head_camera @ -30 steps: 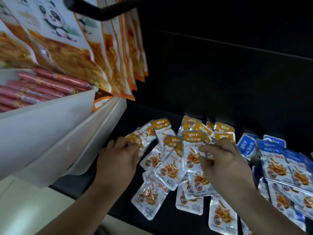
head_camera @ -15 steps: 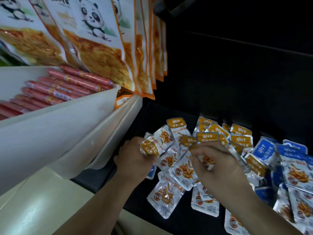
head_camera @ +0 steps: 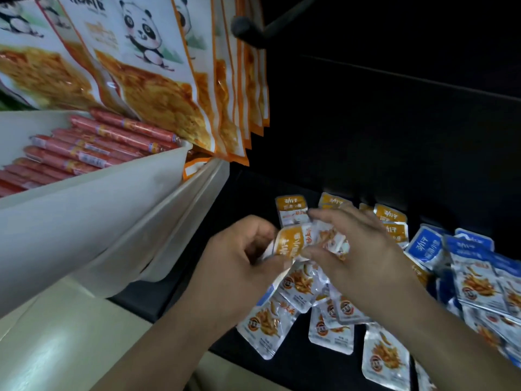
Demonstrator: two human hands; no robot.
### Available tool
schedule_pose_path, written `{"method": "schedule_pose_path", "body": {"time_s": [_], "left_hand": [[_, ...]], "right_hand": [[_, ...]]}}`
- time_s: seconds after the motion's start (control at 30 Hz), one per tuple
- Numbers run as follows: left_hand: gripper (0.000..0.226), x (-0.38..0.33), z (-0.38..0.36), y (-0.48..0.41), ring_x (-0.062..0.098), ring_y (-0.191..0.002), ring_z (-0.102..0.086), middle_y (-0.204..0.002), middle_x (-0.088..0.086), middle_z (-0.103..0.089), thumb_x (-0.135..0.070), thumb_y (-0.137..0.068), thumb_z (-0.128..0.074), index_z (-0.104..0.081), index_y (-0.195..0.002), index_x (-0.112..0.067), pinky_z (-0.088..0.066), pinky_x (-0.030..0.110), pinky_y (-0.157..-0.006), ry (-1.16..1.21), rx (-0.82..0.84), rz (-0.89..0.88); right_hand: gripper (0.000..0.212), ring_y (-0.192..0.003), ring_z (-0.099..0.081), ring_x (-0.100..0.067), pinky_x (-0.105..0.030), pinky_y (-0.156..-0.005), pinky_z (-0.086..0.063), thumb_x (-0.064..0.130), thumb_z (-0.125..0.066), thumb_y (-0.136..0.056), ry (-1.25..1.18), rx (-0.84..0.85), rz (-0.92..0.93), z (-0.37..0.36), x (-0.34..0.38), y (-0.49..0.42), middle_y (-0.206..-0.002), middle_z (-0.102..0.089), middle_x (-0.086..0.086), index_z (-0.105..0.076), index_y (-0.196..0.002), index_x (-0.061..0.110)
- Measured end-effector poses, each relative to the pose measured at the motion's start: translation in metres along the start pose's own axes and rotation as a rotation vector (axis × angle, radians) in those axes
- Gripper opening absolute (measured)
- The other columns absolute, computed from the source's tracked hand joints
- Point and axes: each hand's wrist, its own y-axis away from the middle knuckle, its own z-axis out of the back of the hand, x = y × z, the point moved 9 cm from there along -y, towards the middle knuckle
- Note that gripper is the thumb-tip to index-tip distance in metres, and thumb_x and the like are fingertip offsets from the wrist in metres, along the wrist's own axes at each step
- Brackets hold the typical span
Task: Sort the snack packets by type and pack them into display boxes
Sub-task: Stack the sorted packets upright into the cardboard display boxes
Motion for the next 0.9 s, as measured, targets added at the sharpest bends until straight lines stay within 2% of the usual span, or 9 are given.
{"method": "schedule_pose_path", "body": {"time_s": [0.1, 0.17, 0.27, 0.37, 0.5, 0.6, 0.73, 0.8, 0.9], "left_hand": [[0.02, 0.014, 0.006, -0.003, 0.014, -0.077, -0.076, -0.087, -0.005, -0.078, -0.012, -0.085, -0.084, -0.07, -0.095, -0.024, -0.061, 0.028, -0.067, 0.158, -0.095, 0.119], [0.025, 0.025, 0.008, -0.001, 0.013, -0.08, -0.077, -0.09, -0.006, -0.079, -0.009, -0.086, -0.083, -0.07, -0.102, -0.023, -0.062, 0.028, -0.066, 0.254, -0.153, 0.203], [0.023, 0.039, -0.005, 0.006, 0.017, -0.084, -0.079, -0.095, -0.002, -0.08, -0.011, -0.088, -0.08, -0.072, -0.106, -0.022, -0.064, 0.042, -0.074, 0.376, -0.16, 0.326], [0.004, 0.048, -0.022, 0.012, 0.02, -0.08, -0.079, -0.09, 0.001, -0.08, -0.022, -0.091, -0.078, -0.076, -0.094, -0.023, -0.062, 0.045, -0.079, 0.402, -0.14, 0.423], [0.008, 0.047, -0.037, 0.017, 0.025, -0.073, -0.076, -0.086, 0.007, -0.08, -0.024, -0.093, -0.074, -0.076, -0.091, -0.017, -0.054, 0.037, -0.066, 0.504, -0.116, 0.493], [0.007, 0.044, -0.051, 0.017, 0.037, -0.084, -0.077, -0.09, 0.013, -0.08, -0.013, -0.094, -0.073, -0.074, -0.1, -0.011, -0.062, 0.045, -0.074, 0.608, -0.119, 0.507], [0.032, 0.03, -0.08, 0.018, 0.031, -0.092, -0.078, -0.103, 0.012, -0.08, 0.006, -0.09, -0.07, -0.068, -0.116, -0.014, -0.061, 0.044, -0.082, 0.779, -0.103, 0.494], [0.04, 0.022, -0.1, 0.019, 0.03, -0.099, -0.077, -0.107, 0.009, -0.079, 0.006, -0.088, -0.07, -0.068, -0.12, -0.019, -0.057, 0.049, -0.091, 0.791, -0.046, 0.473], [0.032, 0.008, -0.133, 0.021, 0.028, -0.095, -0.078, -0.103, 0.006, -0.08, -0.002, -0.089, -0.075, -0.072, -0.113, -0.023, -0.06, 0.049, -0.086, 0.701, 0.029, 0.441]], "right_hand": [[0.015, -0.066, -0.058, -0.005, -0.012, -0.054, -0.041, 0.041, -0.079, -0.087, -0.246, 0.034, -0.34, 0.003, -0.04, 0.007, -0.071, -0.061, 0.022, -0.067, -0.091, 0.032], [0.029, -0.048, -0.049, -0.011, -0.016, -0.044, -0.035, 0.035, -0.08, -0.089, -0.374, -0.045, -0.481, 0.005, -0.063, 0.014, -0.054, -0.053, 0.008, -0.063, -0.08, 0.013], [0.041, -0.056, -0.057, -0.025, -0.025, -0.048, -0.042, 0.036, -0.08, -0.089, -0.417, -0.047, -0.659, -0.007, -0.08, 0.026, -0.071, -0.061, -0.02, -0.065, -0.085, -0.002], [0.056, -0.043, -0.055, -0.017, -0.028, -0.046, -0.044, 0.047, -0.069, -0.093, -0.152, 0.072, -0.629, -0.014, -0.08, 0.024, -0.044, -0.047, -0.002, -0.05, -0.052, 0.014], [0.061, -0.046, -0.056, -0.013, -0.023, -0.049, -0.038, 0.064, -0.057, -0.094, 0.177, 0.074, -0.503, 0.006, -0.073, 0.023, -0.044, -0.049, 0.005, -0.05, -0.053, 0.018], [0.053, -0.041, -0.047, -0.008, -0.028, -0.048, -0.038, 0.059, -0.059, -0.095, -0.155, 0.028, -0.474, 0.017, -0.067, 0.034, -0.046, -0.05, 0.009, -0.054, -0.058, 0.022], [0.041, -0.073, -0.073, -0.016, -0.034, -0.061, -0.055, 0.063, -0.067, -0.087, -0.6, 0.146, -0.724, 0.009, -0.077, 0.063, -0.077, -0.075, 0.005, -0.077, -0.086, 0.024], [0.034, -0.08, -0.076, -0.026, -0.035, -0.06, -0.054, 0.048, -0.074, -0.088, -0.825, 0.205, -0.805, 0.007, -0.084, 0.073, -0.088, -0.079, -0.007, -0.078, -0.097, 0.016], [0.021, -0.084, -0.075, -0.039, -0.036, -0.063, -0.056, 0.021, -0.075, -0.091, -1.076, 0.137, -0.804, 0.017, -0.093, 0.081, -0.093, -0.078, -0.021, -0.074, -0.1, 0.002]]}}
